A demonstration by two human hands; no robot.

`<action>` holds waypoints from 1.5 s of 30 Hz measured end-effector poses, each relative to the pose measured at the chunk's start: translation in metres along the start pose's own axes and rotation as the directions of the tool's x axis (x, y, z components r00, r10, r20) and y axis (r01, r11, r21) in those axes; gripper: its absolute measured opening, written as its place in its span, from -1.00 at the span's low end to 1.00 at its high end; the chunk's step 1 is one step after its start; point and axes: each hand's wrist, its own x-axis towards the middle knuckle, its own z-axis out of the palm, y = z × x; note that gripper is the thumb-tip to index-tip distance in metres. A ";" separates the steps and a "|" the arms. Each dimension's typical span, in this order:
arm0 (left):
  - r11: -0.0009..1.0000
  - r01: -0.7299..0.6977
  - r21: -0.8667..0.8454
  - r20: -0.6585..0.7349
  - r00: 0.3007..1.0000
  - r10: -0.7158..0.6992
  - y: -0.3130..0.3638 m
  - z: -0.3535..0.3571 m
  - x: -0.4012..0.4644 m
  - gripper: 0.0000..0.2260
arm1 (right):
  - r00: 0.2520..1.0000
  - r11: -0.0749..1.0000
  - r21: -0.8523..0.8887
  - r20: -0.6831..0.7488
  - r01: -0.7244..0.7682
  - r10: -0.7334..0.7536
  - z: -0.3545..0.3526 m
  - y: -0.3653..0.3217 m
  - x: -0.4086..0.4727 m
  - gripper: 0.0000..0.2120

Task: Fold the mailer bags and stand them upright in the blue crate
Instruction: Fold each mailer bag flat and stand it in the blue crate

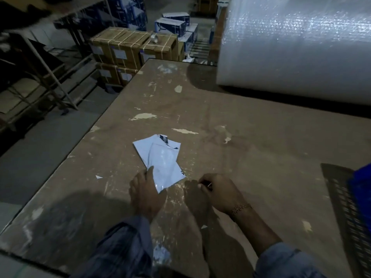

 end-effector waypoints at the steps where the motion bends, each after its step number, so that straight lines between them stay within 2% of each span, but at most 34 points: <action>1: 0.999 -0.047 -0.009 -0.001 0.999 0.047 0.000 0.004 -0.001 -0.20 | 1.000 1.000 -0.003 0.007 -0.006 0.006 0.002 0.001 0.003 -0.88; 4: 0.983 -0.175 -0.053 0.018 0.984 0.177 0.012 0.009 -0.011 -0.20 | 0.999 1.000 0.009 -0.031 -0.024 0.024 0.006 0.003 0.004 -0.86; 6: 0.945 -0.322 -0.051 -0.001 0.947 0.322 0.026 0.010 -0.020 -0.23 | 0.996 0.999 0.018 -0.077 -0.039 0.040 0.007 0.007 0.000 -0.64; 8: 0.845 -0.534 -0.025 -0.058 0.845 0.532 0.040 0.007 -0.033 -0.19 | 0.994 0.993 -0.113 -0.109 -0.045 0.032 0.006 0.013 -0.007 -0.29; 9: 0.767 -0.641 0.031 -0.094 0.762 0.640 0.047 0.004 -0.038 -0.18 | 0.990 0.967 -0.253 -0.143 -0.039 0.003 0.004 0.016 -0.011 -0.16; 10: 0.684 -0.721 0.112 -0.108 0.675 0.730 0.052 0.000 -0.044 -0.21 | 0.986 0.923 -0.383 -0.164 -0.026 -0.041 0.002 0.020 -0.016 -0.11; 11: 0.611 -0.769 0.191 -0.096 0.604 0.791 0.056 -0.002 -0.049 -0.26 | 0.984 0.883 -0.469 -0.162 -0.017 -0.067 0.001 0.026 -0.021 -0.15; 13: 0.556 -0.785 0.274 -0.032 0.570 0.821 0.064 -0.005 -0.059 -0.36 | 0.981 0.842 -0.539 -0.156 0.014 -0.116 0.004 0.041 -0.031 -0.35; 15: 0.561 -0.777 0.286 -0.009 0.583 0.812 0.070 -0.004 -0.069 -0.41 | 0.968 0.832 -0.554 -0.193 0.027 -0.160 0.006 0.054 -0.044 -0.53; 19: 0.601 -0.743 0.295 -0.038 0.619 0.784 0.067 0.004 -0.083 -0.35 | 0.904 0.877 -0.480 -0.363 0.026 -0.226 0.004 0.066 -0.083 -0.70; 21: 0.653 -0.720 0.236 -0.028 0.666 0.745 0.058 0.015 -0.086 -0.36 | 0.911 0.898 -0.440 -0.367 0.006 -0.187 0.008 0.072 -0.101 -0.72; 23: 0.730 -0.671 0.127 0.000 0.736 0.677 0.054 0.024 -0.090 -0.37 | 0.941 0.928 -0.371 -0.312 0.005 -0.130 0.018 0.082 -0.116 -0.81; 25: 0.794 -0.607 0.039 -0.014 0.794 0.608 0.057 0.027 -0.091 -0.45 | 0.975 0.956 -0.293 -0.208 0.020 -0.084 0.025 0.093 -0.128 -0.74; 27: 0.848 -0.529 0.026 -0.028 0.847 0.530 0.068 0.023 -0.091 -0.47 | 0.990 0.972 -0.234 -0.134 0.018 -0.051 0.027 0.099 -0.142 -0.52; 29: 0.895 -0.446 -0.018 -0.033 0.895 0.445 0.083 0.020 -0.090 -0.39 | 0.985 0.980 -0.201 -0.172 -0.009 -0.026 0.028 0.102 -0.148 -0.44; 31: 0.896 -0.436 -0.087 -0.024 0.900 0.435 0.101 0.021 -0.093 -0.38 | 0.967 0.973 -0.218 -0.256 -0.071 0.013 0.028 0.105 -0.143 -0.48; 33: 0.887 -0.447 -0.115 0.002 0.893 0.450 0.116 0.035 -0.097 -0.50 | 0.950 0.956 -0.262 -0.308 -0.132 0.047 0.033 0.111 -0.129 -0.48; 34: 0.895 -0.432 -0.110 0.038 0.898 0.438 0.120 0.045 -0.097 -0.52 | 0.954 0.946 -0.290 -0.295 -0.145 0.056 0.037 0.113 -0.122 -0.46; 36: 0.903 -0.427 -0.038 0.146 0.892 0.428 0.123 0.066 -0.097 -0.42 | 0.976 0.929 -0.348 -0.211 -0.125 0.052 0.049 0.117 -0.111 -0.42; 38: 0.871 -0.486 0.071 0.196 0.863 0.465 0.118 0.083 -0.097 -0.42 | 0.980 0.923 -0.362 -0.190 -0.128 0.062 0.062 0.121 -0.109 -0.44; 41: 0.840 -0.531 0.110 0.181 0.842 0.509 0.114 0.088 -0.096 -0.46 | 0.972 0.931 -0.333 -0.219 -0.152 0.080 0.068 0.122 -0.110 -0.44; 45: 0.837 -0.523 0.159 0.187 0.849 0.495 0.118 0.088 -0.097 -0.46 | 0.974 0.920 -0.364 -0.214 -0.145 0.070 0.069 0.125 -0.104 -0.44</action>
